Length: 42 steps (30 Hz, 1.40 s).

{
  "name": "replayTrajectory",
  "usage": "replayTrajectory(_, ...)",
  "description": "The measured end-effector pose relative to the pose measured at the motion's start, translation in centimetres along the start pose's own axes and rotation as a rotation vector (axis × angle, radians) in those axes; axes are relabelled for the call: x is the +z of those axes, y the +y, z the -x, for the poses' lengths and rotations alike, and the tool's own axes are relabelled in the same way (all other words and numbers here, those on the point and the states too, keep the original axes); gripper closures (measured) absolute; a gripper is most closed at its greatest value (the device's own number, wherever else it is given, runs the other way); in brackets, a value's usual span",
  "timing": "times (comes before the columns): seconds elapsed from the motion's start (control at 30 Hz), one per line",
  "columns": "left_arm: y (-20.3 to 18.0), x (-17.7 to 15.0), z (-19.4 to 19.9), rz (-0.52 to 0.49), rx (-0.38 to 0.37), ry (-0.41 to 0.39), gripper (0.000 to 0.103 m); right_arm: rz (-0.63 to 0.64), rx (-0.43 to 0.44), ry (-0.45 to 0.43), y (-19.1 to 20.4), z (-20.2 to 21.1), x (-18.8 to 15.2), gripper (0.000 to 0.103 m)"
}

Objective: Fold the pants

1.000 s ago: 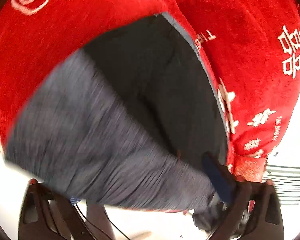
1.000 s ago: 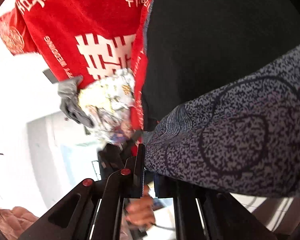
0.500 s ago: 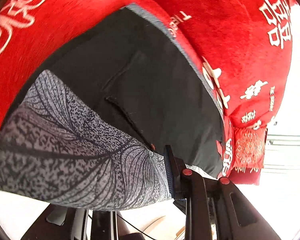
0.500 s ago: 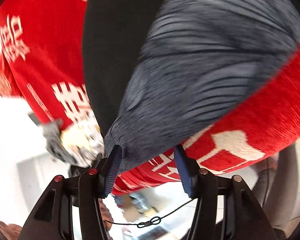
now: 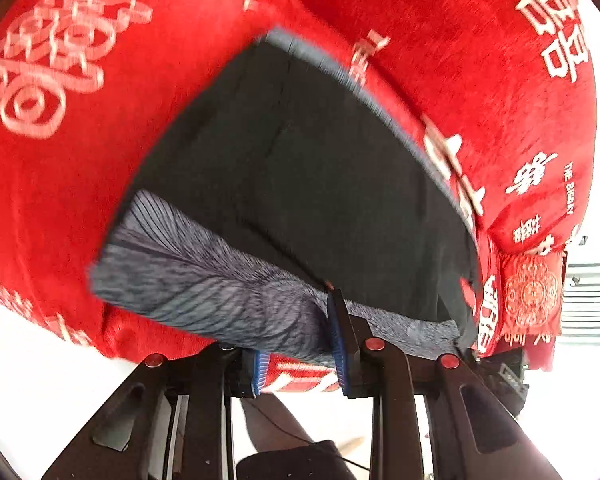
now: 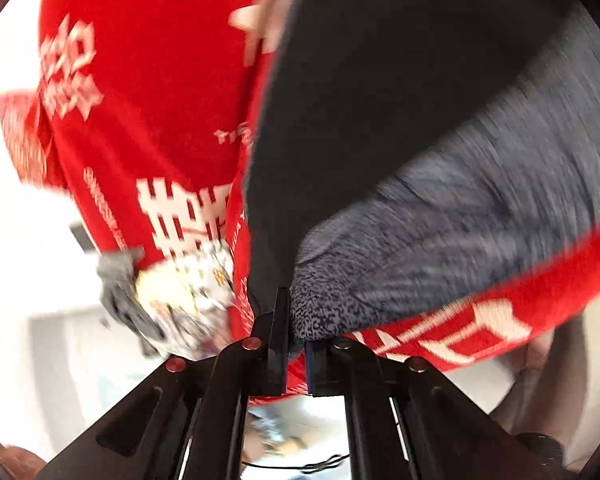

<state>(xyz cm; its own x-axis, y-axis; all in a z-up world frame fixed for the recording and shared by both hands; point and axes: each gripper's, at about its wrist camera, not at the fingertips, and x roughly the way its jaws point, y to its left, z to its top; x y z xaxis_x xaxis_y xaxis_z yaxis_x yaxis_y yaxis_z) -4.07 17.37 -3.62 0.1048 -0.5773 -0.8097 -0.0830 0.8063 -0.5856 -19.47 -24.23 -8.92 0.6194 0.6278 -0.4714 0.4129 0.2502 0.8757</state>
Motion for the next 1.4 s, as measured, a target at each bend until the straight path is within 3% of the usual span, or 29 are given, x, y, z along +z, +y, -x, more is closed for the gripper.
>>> replayTrajectory(0.13, -3.1, 3.6, 1.0, -0.048, -0.010, -0.082, 0.075, 0.114, -0.026, 0.060, 4.4, -0.7, 3.4, 0.096)
replayTrajectory(0.27, -6.6, 8.7, -0.3, -0.055, 0.003, -0.160, 0.075, 0.174, -0.058, 0.122, 8.8, -2.6, 9.3, 0.096)
replayTrajectory(0.37, -8.4, 13.2, -2.1, -0.066, 0.051, -0.211, 0.075, 0.189, -0.092, 0.175, 10.1, -4.7, 14.0, 0.094)
replayTrajectory(0.4, -8.6, 14.5, -2.9, -0.063, 0.071, -0.222, 0.069, 0.196, -0.104, 0.195, 10.5, -6.0, 15.9, 0.094)
replayTrajectory(0.43, -8.7, 15.9, -3.9, -0.057, 0.103, -0.236, 0.063, 0.204, -0.119, 0.210, 10.7, -7.0, 17.4, 0.093)
replayTrajectory(0.47, -8.6, 17.1, -4.9, -0.048, 0.146, -0.253, 0.049, 0.212, -0.134, 0.226, 10.4, -8.0, 18.7, 0.093)
replayTrajectory(0.5, -8.4, 18.5, -6.2, -0.033, 0.202, -0.273, 0.043, 0.218, -0.161, 0.246, 10.2, -9.6, 20.4, 0.092)
replayTrajectory(0.6, -7.1, 21.0, -9.7, 0.011, 0.277, -0.241, 0.042, 0.200, -0.249, 0.300, 8.0, -13.5, 24.1, 0.091)
replayTrajectory(0.67, -6.3, 21.9, -11.5, 0.037, 0.324, -0.212, 0.042, 0.180, -0.289, 0.329, 6.2, -15.4, 25.5, 0.084)
replayTrajectory(0.73, -6.1, 22.2, -11.6, 0.052, 0.343, -0.204, 0.042, 0.158, -0.281, 0.349, 5.1, -16.4, 26.1, 0.084)
replayTrajectory(0.8, -6.6, 22.1, -10.4, 0.046, 0.394, -0.234, 0.042, 0.157, -0.270, 0.375, 5.5, -16.2, 26.3, 0.073)
replayTrajectory(0.87, -7.6, 22.0, -8.9, 0.021, 0.431, -0.252, 0.042, 0.169, -0.232, 0.380, 6.3, -14.9, 26.5, 0.033)
replayTrajectory(0.9, -8.2, 21.9, -8.2, 0.006, 0.440, -0.253, 0.042, 0.173, -0.192, 0.381, 7.0, -14.1, 26.5, 0.027)
replayTrajectory(1.0, -11.0, 19.9, -7.3, -0.094, 0.446, -0.205, 0.042, 0.217, -0.123, 0.351, 9.2, -10.5, 26.4, 0.024)
replayTrajectory(1.1, -14.4, 16.7, -8.5, -0.214, 0.410, -0.109, 0.042, 0.247, -0.123, 0.303, 9.7, -6.3, 26.3, 0.024)
replayTrajectory(1.3, -21.9, 9.3, -14.4, -0.343, 0.218, 0.097, 0.042, 0.208, -0.258, 0.183, 5.8, 3.3, 25.8, 0.024)
replayTrajectory(1.4, -25.8, 5.3, -17.4, -0.416, 0.124, 0.195, 0.042, 0.116, -0.325, 0.098, 1.6, 10.2, 23.9, 0.024)
